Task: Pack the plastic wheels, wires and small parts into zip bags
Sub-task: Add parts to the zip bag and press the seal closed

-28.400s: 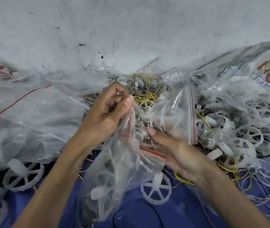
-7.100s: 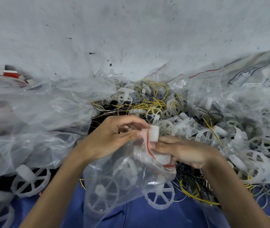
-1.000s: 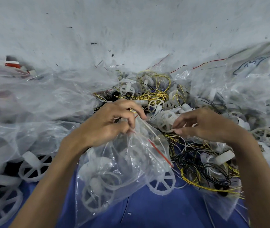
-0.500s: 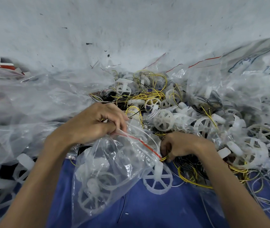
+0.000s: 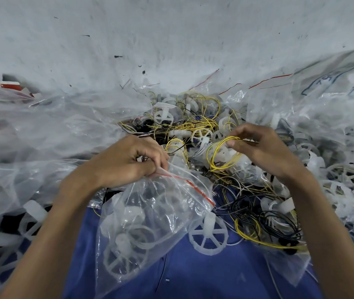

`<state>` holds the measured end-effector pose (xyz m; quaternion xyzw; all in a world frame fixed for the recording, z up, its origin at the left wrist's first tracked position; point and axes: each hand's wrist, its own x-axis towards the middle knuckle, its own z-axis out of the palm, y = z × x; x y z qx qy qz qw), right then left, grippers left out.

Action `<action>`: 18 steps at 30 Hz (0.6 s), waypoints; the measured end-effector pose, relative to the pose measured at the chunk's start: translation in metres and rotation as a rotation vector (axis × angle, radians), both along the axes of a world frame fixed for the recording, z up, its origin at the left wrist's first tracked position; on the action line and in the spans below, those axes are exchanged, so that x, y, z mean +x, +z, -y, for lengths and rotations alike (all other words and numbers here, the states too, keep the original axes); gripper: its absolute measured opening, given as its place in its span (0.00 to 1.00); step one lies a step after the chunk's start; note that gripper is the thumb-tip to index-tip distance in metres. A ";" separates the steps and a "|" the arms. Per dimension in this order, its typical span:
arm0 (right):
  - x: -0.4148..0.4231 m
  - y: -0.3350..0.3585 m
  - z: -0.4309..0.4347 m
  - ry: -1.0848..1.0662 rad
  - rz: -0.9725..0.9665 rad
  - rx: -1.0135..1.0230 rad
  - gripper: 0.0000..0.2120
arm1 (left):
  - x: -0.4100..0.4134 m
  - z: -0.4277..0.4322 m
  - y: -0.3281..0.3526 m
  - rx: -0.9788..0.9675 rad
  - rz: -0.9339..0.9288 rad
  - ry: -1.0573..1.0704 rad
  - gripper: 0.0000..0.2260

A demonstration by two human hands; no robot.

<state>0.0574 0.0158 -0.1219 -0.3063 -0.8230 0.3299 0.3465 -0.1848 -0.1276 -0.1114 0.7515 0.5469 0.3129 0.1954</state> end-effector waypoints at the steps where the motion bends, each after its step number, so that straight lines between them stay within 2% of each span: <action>1: 0.001 0.001 0.000 -0.009 -0.017 -0.038 0.04 | 0.000 0.000 0.000 -0.003 -0.003 0.000 0.12; 5: 0.007 0.006 0.001 -0.014 -0.083 -0.171 0.03 | 0.002 0.001 0.002 -0.010 -0.017 0.001 0.07; 7: 0.009 0.008 0.001 0.003 -0.121 -0.224 0.04 | 0.002 0.001 0.003 -0.005 -0.023 0.002 0.08; 10: 0.011 0.008 0.001 0.093 -0.182 -0.286 0.14 | 0.002 0.000 0.001 -0.009 -0.036 0.008 0.07; 14: 0.014 0.007 -0.003 0.282 -0.475 -0.463 0.22 | 0.001 -0.001 0.000 -0.004 -0.027 0.030 0.15; 16: 0.012 0.007 -0.005 0.307 -0.593 -0.493 0.22 | 0.002 0.000 0.001 -0.008 -0.030 0.037 0.14; 18: 0.009 0.007 -0.006 0.260 -0.637 -0.469 0.17 | 0.003 0.000 0.000 -0.006 -0.039 0.036 0.13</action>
